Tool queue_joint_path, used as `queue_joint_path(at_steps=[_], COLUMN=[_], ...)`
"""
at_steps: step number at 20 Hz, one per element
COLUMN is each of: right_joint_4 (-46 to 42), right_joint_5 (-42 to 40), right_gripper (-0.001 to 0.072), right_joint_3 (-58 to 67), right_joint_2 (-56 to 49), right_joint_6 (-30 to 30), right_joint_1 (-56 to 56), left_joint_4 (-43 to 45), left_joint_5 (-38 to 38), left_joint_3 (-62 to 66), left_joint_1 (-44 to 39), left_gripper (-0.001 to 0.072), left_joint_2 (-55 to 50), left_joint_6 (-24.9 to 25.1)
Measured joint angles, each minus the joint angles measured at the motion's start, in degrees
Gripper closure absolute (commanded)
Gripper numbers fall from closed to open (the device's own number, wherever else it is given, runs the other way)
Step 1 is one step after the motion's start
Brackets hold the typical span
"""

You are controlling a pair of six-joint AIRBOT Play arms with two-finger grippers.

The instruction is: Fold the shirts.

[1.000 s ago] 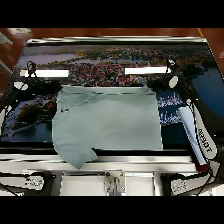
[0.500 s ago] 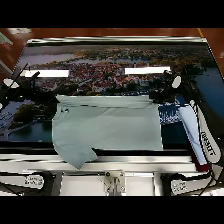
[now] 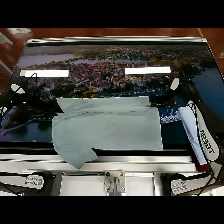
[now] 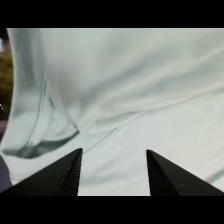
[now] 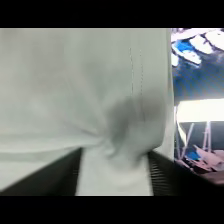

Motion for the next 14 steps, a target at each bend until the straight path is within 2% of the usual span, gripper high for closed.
queue_joint_path(at_steps=[2, 3, 6, 8, 10, 11, 14], right_joint_4=[-0.8, -2.5, -11.3, -14.5, -12.4, -9.9, -3.8], right_joint_5=[1.4, 2.3, 9.2, 14.4, 17.8, 18.9, 18.6], right_gripper=[0.0117, 0.0117, 0.0122, 0.0194, 0.0192, 0.0192, 0.0192], right_joint_3=[0.0, 0.0, 0.0, -0.5, -3.1, -5.8, -16.6], right_joint_2=[1.4, 2.6, 7.2, 10.6, 14.4, 16.8, 24.4], right_joint_6=[0.0, -0.4, -2.1, -3.5, -5.5, -6.8, -9.8], right_joint_1=[0.0, 0.0, -0.9, -3.6, -7.8, -10.4, -16.9], left_joint_4=[0.2, 0.4, 1.1, 2.1, 3.0, 3.4, 3.1], left_joint_5=[-2.2, -3.5, -7.8, -10.2, -12.0, -12.3, -12.0], left_joint_3=[0.1, 0.3, 0.8, 0.4, -3.5, -7.5, -21.9], left_joint_1=[0.4, 0.8, 3.2, 5.6, 8.4, 10.2, 15.1], left_gripper=[0.0205, 0.0157, 0.0144, 0.0144, 0.0139, 0.0098, 0.0099], left_joint_2=[0.2, 0.5, 3.1, 5.8, 9.7, 12.3, 20.0], left_joint_6=[-0.3, -0.4, -0.5, -0.7, 0.2, 0.8, 2.5])
